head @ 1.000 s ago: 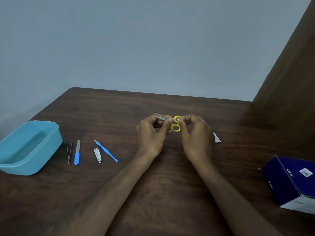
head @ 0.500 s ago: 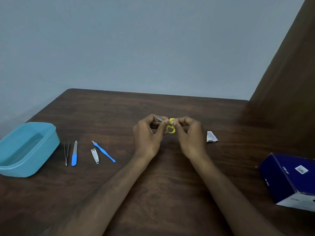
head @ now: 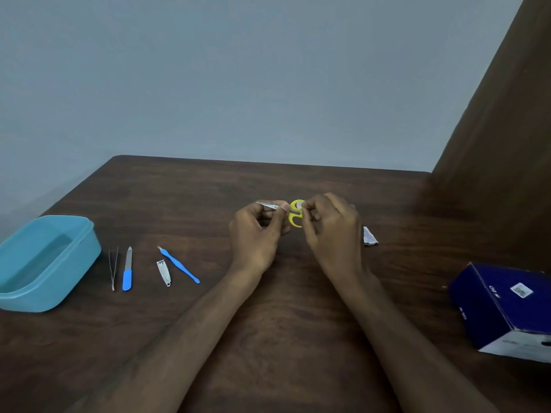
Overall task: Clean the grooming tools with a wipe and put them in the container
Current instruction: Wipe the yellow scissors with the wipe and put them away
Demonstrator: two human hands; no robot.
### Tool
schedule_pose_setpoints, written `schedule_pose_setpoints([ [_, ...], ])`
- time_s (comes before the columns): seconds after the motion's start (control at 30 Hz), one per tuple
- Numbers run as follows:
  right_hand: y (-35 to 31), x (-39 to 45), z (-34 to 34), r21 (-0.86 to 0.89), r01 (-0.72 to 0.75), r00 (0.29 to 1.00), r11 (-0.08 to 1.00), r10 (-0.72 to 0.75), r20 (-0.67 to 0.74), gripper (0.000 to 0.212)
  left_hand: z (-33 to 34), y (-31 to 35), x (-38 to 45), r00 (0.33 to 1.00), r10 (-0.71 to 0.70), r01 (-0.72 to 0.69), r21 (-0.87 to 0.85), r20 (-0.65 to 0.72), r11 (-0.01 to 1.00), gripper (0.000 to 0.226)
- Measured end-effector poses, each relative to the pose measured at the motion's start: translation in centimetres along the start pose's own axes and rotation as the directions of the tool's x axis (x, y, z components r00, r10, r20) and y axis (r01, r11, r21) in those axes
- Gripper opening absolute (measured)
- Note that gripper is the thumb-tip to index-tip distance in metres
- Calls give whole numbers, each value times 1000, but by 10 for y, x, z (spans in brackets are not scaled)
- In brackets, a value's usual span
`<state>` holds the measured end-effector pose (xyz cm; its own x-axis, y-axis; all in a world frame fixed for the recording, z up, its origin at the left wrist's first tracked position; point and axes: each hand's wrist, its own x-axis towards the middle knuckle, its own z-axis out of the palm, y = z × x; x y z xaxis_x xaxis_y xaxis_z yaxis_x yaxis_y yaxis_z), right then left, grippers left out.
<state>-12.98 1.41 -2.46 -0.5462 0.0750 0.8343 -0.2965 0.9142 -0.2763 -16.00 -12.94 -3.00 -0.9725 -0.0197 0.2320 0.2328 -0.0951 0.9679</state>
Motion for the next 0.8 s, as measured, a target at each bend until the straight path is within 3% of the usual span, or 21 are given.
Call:
schedule_pose_setpoints([
  [0.17, -8, 0, 1, -91, 26, 999, 996, -24, 24, 9, -1, -1, 0, 999, 21, -22, 18, 32, 1000, 7],
  [0.3, -10, 0, -2, -37, -7, 999, 999, 8, 37, 9, -1, -2, 0, 999, 23, -24, 22, 45, 999, 5],
  [0.43, -1, 3, -4, -89, 89, 993, 992, -82, 83, 20, -2, -1, 2, 1000, -8, 8, 8, 22, 1000, 4],
  [0.63, -6, 2, -6, -45, 98, 994, 994, -100, -44, 12, -2, -4, 4, 1000, -22, 22, 13, -16, 1000, 7],
  [0.8, -10, -1, 4, 18, 147, 983, 989, -148, 105, 8, -3, -2, 4, 997, -67, 66, -44, -23, 997, 7],
])
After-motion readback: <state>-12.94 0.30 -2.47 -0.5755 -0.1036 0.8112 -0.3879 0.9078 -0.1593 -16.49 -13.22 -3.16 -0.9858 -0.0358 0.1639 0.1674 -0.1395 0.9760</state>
